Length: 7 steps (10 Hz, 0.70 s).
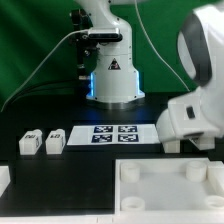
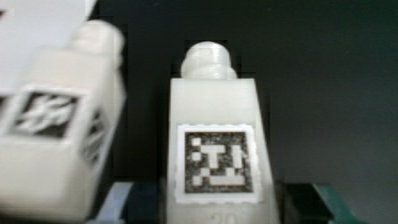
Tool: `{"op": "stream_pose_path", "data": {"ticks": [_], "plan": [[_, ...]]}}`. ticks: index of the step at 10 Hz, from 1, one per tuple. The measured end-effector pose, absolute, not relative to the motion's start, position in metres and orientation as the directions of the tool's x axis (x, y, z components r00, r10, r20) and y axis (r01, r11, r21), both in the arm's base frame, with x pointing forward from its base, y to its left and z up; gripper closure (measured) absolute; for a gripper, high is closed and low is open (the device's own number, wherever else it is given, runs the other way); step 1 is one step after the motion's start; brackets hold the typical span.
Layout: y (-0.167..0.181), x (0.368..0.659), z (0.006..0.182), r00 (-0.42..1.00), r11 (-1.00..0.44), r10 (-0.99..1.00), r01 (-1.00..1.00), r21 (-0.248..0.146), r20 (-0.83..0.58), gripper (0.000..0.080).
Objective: Assemble one leg
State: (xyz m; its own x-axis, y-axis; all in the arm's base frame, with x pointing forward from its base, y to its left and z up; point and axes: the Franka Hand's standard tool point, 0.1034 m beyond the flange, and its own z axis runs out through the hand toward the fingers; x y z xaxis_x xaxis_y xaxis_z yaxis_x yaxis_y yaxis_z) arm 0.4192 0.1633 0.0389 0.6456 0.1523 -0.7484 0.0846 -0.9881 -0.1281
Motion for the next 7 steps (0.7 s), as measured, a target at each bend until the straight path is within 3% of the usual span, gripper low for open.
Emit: {"op": "stream_pose_path", "data": {"ticks": [1, 2, 4, 5, 7], "plan": [[0.151, 0.429, 0.066, 0.627, -0.983, 0.184, 0.098, -0.157, -0.757, 0.0508], [0.143, 0.443, 0.083, 0.655, -0.983, 0.181, 0.092, -0.161, -0.733, 0.0508], [0.131, 0.476, 0.138, 0.812, -0.986, 0.155, 0.094, -0.136, -0.562, 0.0508], [0.128, 0.479, 0.162, 0.879, -0.988, 0.144, 0.103, -0.115, -0.454, 0.0508], [0.127, 0.483, 0.155, 0.95, -0.99, 0.127, 0.101, -0.103, -0.286, 0.0507]]}}
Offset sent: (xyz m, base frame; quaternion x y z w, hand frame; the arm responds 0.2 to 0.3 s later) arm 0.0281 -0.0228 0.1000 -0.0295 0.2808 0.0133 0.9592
